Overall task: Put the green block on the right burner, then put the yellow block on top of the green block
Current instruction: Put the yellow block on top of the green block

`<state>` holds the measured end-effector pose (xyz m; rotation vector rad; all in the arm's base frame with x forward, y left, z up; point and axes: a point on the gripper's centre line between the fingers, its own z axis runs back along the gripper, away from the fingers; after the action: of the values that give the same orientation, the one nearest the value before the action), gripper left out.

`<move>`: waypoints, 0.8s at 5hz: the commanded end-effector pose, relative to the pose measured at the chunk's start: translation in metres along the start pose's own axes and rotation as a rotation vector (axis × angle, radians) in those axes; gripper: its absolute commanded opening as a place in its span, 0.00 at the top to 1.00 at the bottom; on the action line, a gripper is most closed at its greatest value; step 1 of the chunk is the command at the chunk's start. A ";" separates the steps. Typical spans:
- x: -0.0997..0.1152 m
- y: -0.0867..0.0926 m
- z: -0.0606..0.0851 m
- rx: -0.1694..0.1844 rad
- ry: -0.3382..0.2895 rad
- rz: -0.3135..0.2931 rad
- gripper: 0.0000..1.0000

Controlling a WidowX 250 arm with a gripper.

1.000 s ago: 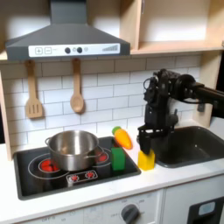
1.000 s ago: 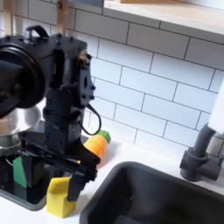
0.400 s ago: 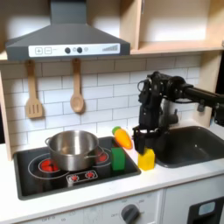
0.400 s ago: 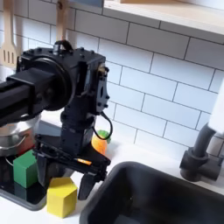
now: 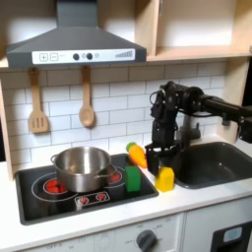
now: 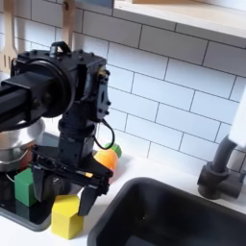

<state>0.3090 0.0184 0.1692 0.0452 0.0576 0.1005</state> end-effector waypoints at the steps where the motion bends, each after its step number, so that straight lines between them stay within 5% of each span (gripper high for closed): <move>1: -0.011 -0.002 -0.007 -0.006 0.039 -0.017 0.00; 4: -0.013 0.003 -0.012 -0.001 0.048 -0.006 0.00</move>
<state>0.2937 0.0208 0.1567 0.0431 0.1118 0.0977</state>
